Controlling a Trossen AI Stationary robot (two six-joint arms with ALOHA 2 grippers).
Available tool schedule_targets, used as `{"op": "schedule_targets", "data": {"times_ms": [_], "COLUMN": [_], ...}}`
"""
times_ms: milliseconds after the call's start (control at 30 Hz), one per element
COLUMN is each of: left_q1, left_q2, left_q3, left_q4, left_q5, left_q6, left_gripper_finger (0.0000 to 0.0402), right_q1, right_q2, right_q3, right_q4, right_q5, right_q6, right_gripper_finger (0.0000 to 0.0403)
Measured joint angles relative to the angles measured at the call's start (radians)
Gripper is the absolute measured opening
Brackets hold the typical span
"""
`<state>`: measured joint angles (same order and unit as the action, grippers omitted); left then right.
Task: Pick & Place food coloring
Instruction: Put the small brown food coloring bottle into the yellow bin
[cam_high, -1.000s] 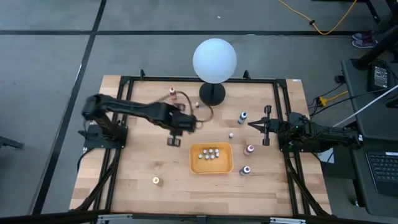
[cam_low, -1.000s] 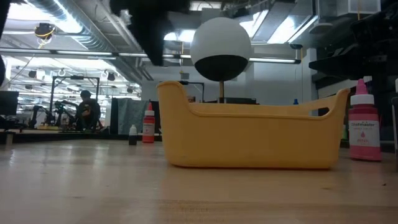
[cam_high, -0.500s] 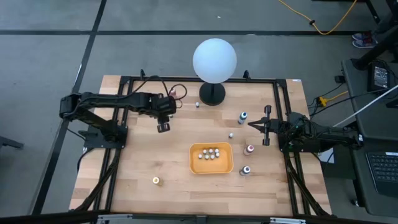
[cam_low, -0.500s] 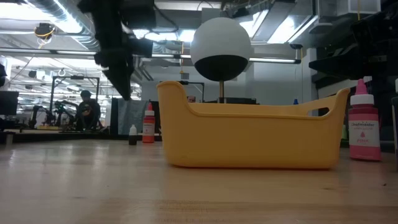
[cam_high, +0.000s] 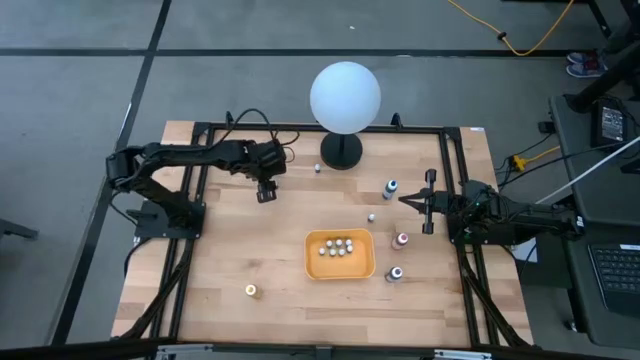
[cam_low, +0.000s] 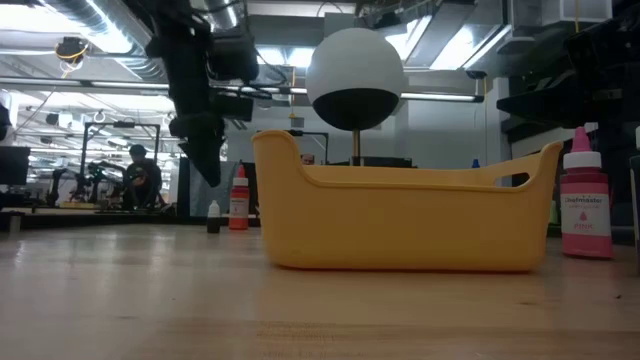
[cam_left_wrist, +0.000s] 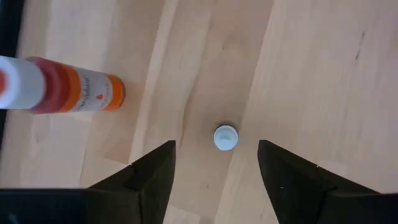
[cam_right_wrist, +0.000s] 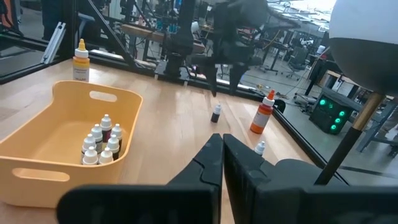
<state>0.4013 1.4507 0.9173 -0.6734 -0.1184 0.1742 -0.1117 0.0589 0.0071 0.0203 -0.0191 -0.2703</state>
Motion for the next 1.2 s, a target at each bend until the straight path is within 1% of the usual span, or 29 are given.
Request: {"op": "schedule_targets", "data": {"times_ms": [100, 300, 600, 700, 800, 1000, 1200], "left_q1": [0.015, 0.028, 0.034, 0.034, 0.034, 0.034, 0.034], "left_q2": [0.035, 0.107, 0.137, 0.137, 0.137, 0.137, 0.137], "left_q3": [0.000, 0.000, 0.000, 0.000, 0.000, 0.000, 0.000], "left_q4": [0.030, 0.035, 0.051, 0.051, 0.051, 0.050, 0.042], "left_q5": [0.017, 0.020, 0.036, 0.035, 0.039, 0.089, 0.087], "left_q6": [0.021, 0.066, 0.091, 0.091, 0.093, 0.099, 0.093], "left_gripper_finger": [0.0225, 0.0226, 0.0222, 0.0206, 0.0181, 0.0127, 0.0085], "right_q1": [0.000, 0.000, 0.000, 0.000, 0.000, 0.000, 0.000], "right_q2": [0.000, 0.000, 0.000, 0.000, 0.000, 0.000, 0.000], "right_q3": [0.000, 0.000, 0.000, 0.000, 0.000, 0.000, 0.000], "right_q4": [0.000, 0.000, 0.000, 0.000, 0.000, 0.000, 0.000], "right_q5": [0.000, 0.000, 0.000, 0.000, 0.000, 0.000, 0.000], "right_q6": [0.000, 0.000, 0.000, 0.000, 0.000, 0.000, 0.000], "right_gripper_finger": [0.0017, 0.0017, 0.0016, 0.0016, 0.0016, 0.0016, 0.0016]}}
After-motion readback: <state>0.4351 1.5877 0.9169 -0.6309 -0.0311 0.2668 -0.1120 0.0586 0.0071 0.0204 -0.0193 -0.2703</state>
